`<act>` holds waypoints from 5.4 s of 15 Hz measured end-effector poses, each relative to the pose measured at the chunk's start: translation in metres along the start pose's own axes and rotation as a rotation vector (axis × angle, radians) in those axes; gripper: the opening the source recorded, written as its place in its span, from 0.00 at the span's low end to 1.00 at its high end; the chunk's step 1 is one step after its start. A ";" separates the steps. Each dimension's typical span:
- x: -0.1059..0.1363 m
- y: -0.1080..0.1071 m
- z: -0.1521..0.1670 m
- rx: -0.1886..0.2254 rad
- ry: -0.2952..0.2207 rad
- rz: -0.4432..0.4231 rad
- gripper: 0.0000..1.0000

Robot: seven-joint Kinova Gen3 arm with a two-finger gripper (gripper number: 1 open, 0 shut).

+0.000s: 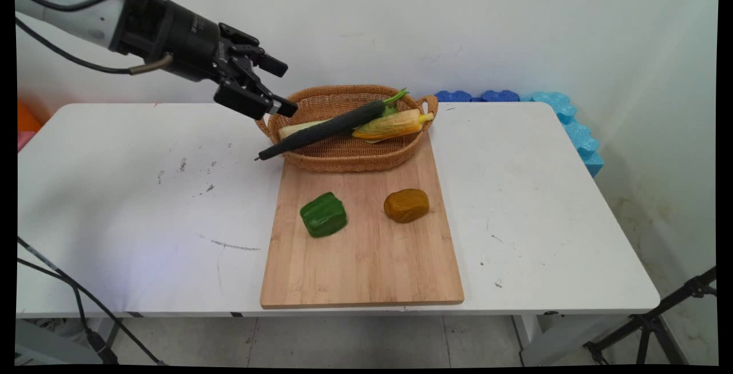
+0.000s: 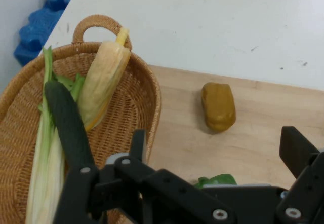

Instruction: Pick up the potato from the cutting board, then place the picked object in the vegetable basket

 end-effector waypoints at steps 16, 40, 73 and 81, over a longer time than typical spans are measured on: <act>0.064 0.027 0.156 0.021 -0.236 -0.226 1.00; 0.053 0.056 0.351 0.004 -0.504 -0.197 0.00; 0.100 -0.072 0.209 0.079 -0.407 -0.237 0.00; 0.063 -0.091 0.252 0.061 -0.427 -0.275 0.00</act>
